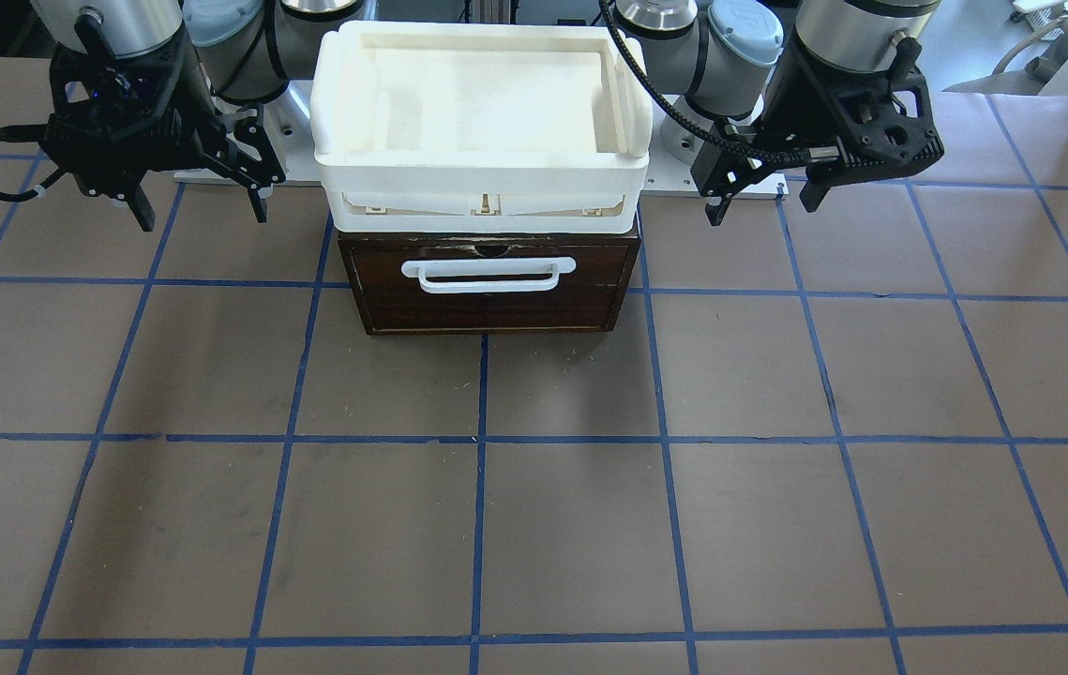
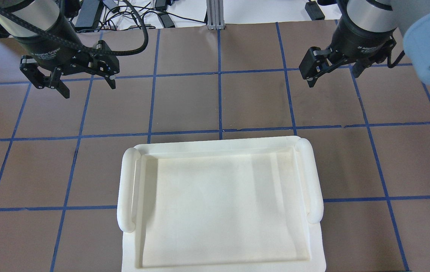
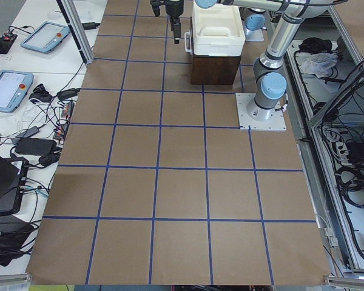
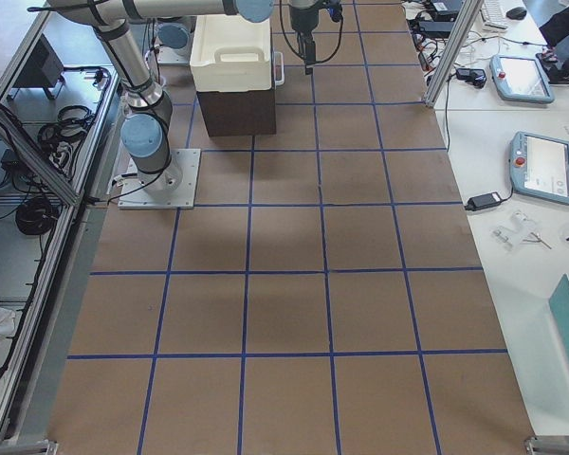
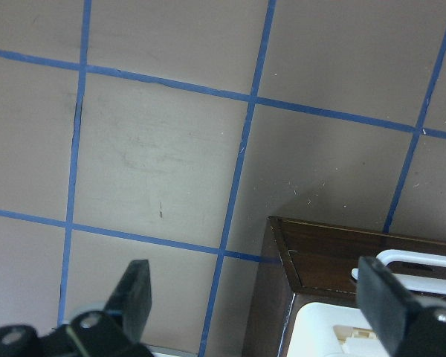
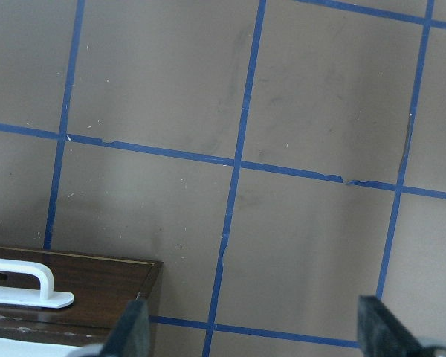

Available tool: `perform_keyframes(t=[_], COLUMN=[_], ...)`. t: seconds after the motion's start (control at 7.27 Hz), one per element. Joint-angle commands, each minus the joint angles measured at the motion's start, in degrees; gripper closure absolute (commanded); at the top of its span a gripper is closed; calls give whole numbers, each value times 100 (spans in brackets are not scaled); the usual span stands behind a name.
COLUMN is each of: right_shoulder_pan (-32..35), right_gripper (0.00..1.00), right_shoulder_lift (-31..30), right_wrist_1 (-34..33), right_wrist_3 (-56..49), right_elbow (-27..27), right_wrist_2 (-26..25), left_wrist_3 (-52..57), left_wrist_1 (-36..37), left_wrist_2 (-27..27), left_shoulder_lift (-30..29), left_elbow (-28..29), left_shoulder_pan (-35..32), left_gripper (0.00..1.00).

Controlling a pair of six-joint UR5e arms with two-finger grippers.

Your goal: Put scissors in drawer and close it

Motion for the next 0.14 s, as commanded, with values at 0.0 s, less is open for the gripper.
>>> perform_keyframes(t=[0.0], right_shoulder_pan=[0], right_gripper=[0], right_shoulder_lift=[0], right_wrist_1=[-10], right_wrist_3=[7], right_elbow=[0], right_wrist_2=[-1], left_wrist_3=[1], left_wrist_1=[-4], left_wrist_2=[-4], left_shoulder_lift=[4], left_elbow=[-30], left_shoulder_pan=[4], left_gripper=[0])
